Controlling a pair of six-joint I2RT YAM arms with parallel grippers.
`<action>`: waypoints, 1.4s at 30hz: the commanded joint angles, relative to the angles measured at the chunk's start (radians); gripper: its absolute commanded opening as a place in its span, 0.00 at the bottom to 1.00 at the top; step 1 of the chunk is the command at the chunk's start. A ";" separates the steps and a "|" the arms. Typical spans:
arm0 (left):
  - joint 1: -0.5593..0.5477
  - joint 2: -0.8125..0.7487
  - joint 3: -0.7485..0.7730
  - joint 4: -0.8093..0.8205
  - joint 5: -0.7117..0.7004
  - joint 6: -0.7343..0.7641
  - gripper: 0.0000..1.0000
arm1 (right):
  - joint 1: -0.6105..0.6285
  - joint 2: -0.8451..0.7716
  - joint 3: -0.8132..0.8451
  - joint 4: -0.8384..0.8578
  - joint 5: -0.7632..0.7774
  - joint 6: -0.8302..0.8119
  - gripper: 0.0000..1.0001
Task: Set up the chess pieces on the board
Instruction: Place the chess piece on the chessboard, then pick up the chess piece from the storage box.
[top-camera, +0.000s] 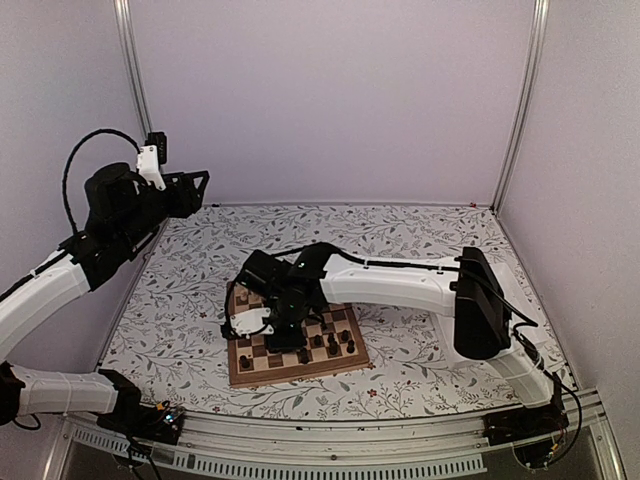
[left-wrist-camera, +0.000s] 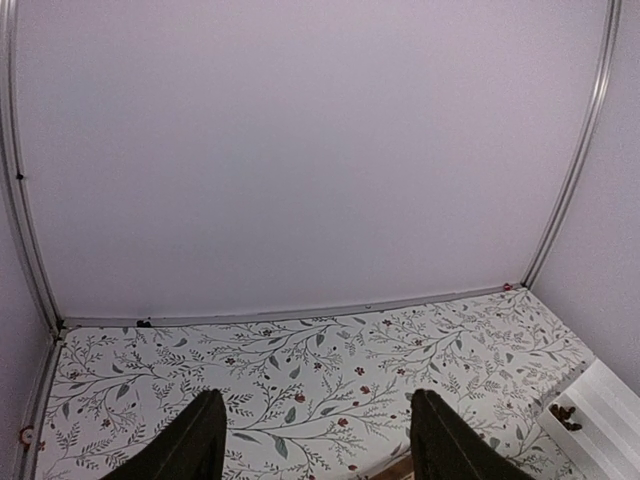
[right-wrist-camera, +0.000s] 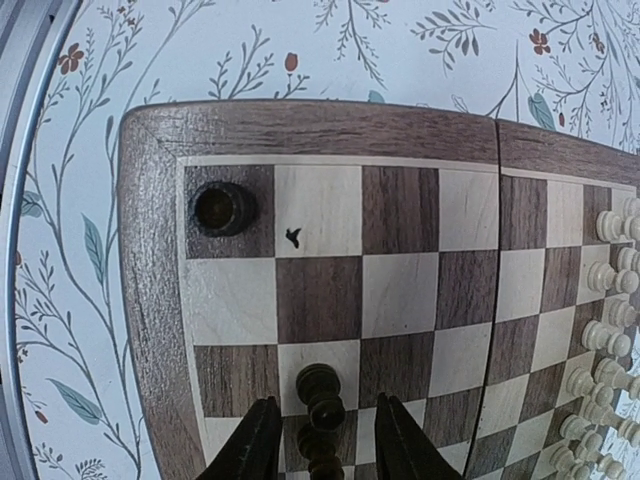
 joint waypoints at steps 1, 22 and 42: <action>0.005 0.016 0.017 -0.008 0.007 0.009 0.64 | -0.031 -0.178 -0.019 0.018 0.000 0.003 0.37; -0.151 0.163 0.193 -0.176 0.390 0.170 0.53 | -0.897 -0.866 -1.087 0.327 -0.102 -0.004 0.27; -0.287 0.218 0.187 -0.204 0.352 0.114 0.53 | -0.920 -0.683 -1.099 0.393 -0.053 -0.050 0.27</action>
